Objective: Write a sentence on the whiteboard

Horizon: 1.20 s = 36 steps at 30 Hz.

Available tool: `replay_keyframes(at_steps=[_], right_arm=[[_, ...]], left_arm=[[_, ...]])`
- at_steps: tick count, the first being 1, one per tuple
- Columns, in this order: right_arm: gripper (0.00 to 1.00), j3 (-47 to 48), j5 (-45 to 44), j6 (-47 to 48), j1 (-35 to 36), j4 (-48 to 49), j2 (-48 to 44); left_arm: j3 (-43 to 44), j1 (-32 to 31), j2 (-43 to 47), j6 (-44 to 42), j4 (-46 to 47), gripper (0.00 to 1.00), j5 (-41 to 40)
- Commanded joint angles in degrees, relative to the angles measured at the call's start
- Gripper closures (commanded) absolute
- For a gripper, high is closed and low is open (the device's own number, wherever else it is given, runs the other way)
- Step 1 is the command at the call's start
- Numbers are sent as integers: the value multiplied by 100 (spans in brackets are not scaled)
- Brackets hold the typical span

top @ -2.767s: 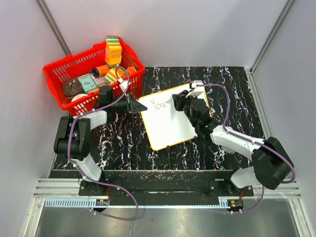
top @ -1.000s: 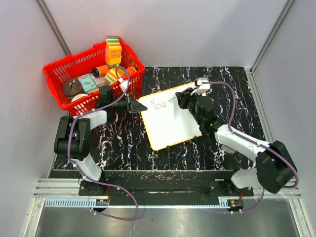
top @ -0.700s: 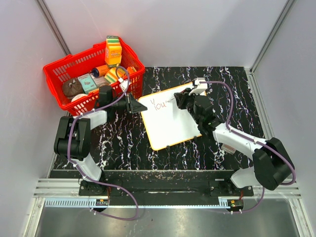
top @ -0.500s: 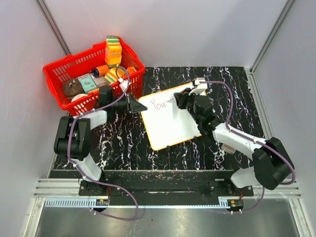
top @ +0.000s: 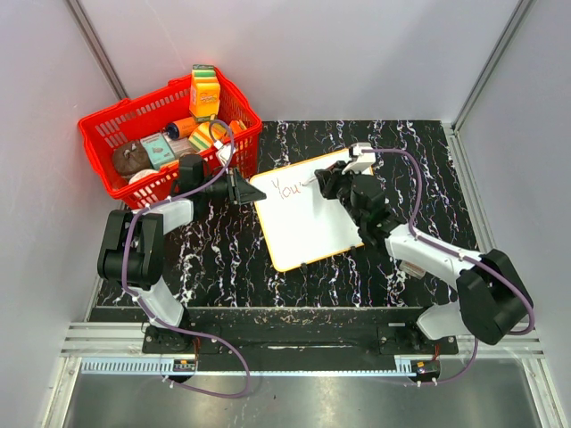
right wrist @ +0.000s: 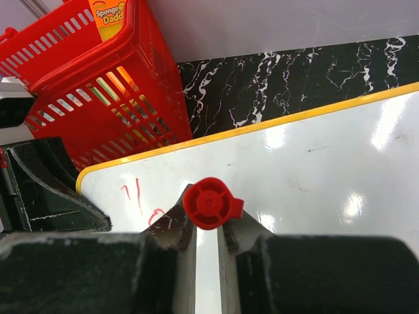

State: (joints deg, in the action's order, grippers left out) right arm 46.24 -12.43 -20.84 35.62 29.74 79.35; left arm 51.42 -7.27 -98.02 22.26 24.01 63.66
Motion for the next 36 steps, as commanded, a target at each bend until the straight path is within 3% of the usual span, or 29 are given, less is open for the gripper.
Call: replay_keyframes(at_steps=[1, 13, 36], right_arm=[[100, -150, 12, 10, -28, 41, -218], [100, -361, 21, -78, -37, 6, -359], [100, 184, -216, 115, -37, 138, -60]], left_arm=[[-132, -293, -244, -1163, -265, 100, -293], [-132, -302, -244, -1171, -274, 100, -293], [-123, -310, -244, -1198, -300, 100, -293]])
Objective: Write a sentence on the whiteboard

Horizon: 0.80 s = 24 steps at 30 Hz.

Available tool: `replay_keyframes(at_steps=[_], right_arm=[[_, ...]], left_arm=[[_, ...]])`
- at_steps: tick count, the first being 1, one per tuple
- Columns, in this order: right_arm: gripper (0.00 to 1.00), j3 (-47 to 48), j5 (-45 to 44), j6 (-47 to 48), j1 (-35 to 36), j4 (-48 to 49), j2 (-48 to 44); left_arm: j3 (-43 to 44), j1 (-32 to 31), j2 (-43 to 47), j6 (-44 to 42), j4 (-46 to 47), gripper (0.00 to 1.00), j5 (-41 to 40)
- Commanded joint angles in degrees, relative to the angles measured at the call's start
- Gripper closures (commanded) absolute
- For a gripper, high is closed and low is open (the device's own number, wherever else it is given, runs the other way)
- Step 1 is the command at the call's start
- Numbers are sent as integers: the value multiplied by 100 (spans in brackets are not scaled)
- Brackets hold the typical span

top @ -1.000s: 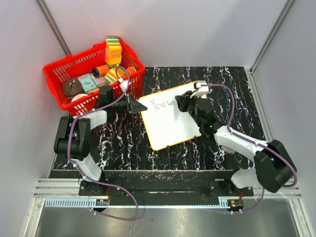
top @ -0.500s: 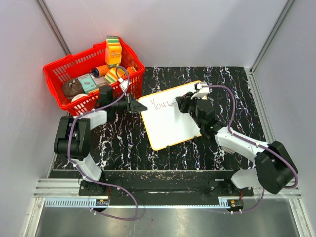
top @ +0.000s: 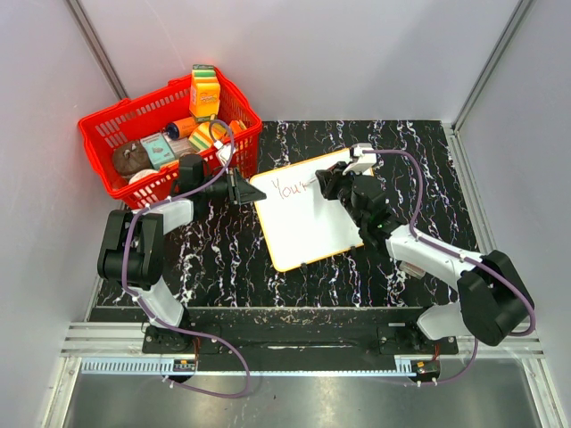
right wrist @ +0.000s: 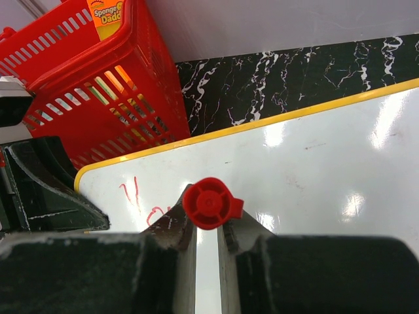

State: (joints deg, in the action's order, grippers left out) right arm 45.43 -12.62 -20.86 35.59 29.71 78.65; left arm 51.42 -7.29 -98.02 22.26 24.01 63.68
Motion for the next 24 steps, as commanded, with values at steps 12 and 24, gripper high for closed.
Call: replay_keyframes(at_steps=[12, 24], right_arm=[[100, 291, -320, 65, -79, 87, 36], [100, 116, -206, -41, -132, 78, -34]], left_arm=[[-141, -308, -244, -1198, -309, 100, -286], [-123, -308, -227, -1198, -300, 100, -295]])
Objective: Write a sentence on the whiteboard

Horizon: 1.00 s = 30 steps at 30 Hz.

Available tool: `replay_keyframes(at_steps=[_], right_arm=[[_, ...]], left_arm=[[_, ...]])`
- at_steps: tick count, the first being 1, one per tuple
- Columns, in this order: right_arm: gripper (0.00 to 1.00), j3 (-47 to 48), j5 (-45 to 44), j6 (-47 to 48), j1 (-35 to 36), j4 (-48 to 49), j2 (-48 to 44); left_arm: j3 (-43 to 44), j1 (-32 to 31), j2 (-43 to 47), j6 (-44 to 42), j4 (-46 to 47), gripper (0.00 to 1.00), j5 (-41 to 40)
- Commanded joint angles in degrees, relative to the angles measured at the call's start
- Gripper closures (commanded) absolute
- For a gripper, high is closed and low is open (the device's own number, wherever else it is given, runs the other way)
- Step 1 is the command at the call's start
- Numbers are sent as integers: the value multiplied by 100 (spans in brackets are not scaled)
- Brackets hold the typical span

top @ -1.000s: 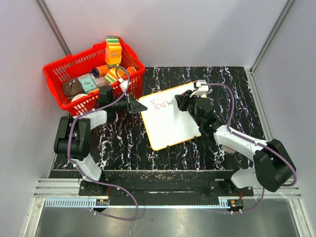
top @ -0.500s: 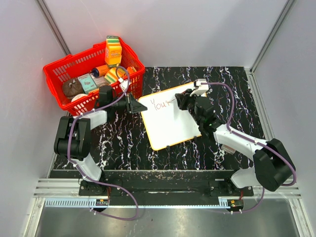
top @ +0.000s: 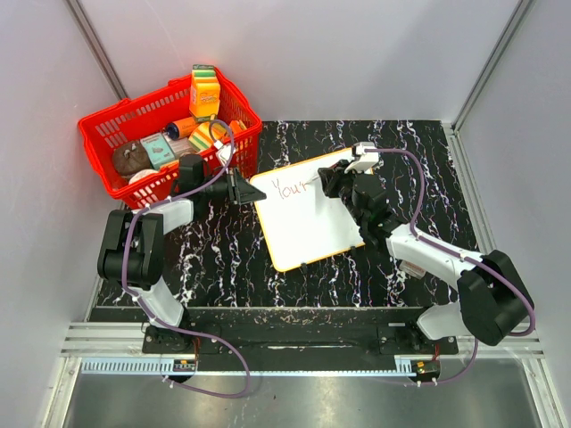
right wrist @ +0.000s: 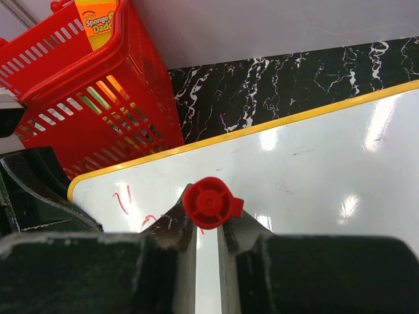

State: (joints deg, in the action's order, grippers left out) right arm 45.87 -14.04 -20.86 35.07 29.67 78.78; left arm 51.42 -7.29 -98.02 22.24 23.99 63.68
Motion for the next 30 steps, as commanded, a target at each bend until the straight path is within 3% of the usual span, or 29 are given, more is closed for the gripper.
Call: replay_keyframes(at_steps=[1, 22, 30], right_arm=[[100, 28, -55, -41, -79, 83, -73], [100, -236, -46, -41, -70, 232, -662], [100, -157, -55, -49, -70, 171, -417]], left_arm=[[-123, -308, -227, -1196, -307, 100, -295], [-115, -317, -244, -1204, -316, 100, -295], [-115, -317, -244, -1204, -325, 100, -286]])
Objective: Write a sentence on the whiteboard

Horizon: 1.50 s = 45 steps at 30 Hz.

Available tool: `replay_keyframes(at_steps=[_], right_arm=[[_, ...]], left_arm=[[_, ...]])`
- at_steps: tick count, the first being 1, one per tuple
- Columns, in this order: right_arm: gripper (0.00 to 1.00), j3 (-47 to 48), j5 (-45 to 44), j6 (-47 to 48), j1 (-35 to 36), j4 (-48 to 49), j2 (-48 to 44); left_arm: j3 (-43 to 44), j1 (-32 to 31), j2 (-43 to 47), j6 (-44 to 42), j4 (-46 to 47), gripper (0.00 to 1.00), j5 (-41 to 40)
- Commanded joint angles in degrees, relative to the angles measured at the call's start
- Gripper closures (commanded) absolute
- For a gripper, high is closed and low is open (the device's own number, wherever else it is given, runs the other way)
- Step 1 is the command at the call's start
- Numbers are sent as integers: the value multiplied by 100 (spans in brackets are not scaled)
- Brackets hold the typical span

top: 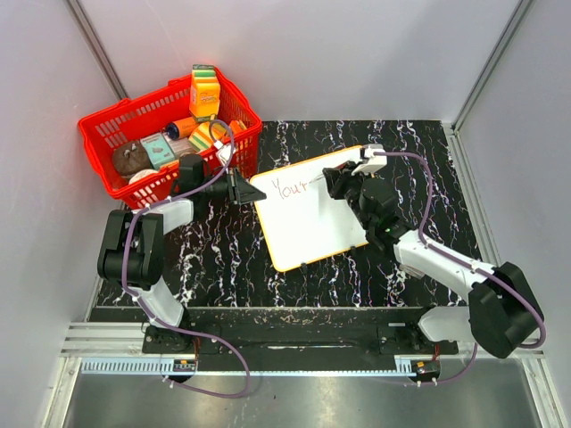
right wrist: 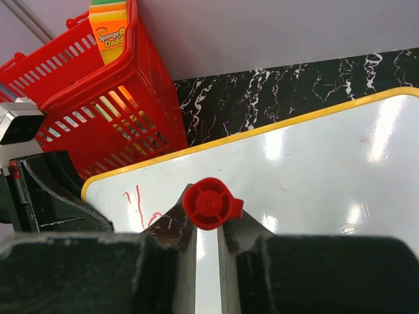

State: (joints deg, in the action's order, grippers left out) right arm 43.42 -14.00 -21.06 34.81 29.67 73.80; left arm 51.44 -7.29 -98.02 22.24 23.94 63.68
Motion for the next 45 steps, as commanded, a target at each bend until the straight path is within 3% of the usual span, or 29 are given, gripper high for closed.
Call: replay_keyframes(at_steps=[1, 45], right_arm=[[100, 114, -50, -47, -44, 171, 108], [100, 422, -332, -179, -211, -119, 425]], left_arm=[[-117, -317, -244, -1204, -320, 100, -286], [-117, -326, -235, -1213, -338, 100, -295]])
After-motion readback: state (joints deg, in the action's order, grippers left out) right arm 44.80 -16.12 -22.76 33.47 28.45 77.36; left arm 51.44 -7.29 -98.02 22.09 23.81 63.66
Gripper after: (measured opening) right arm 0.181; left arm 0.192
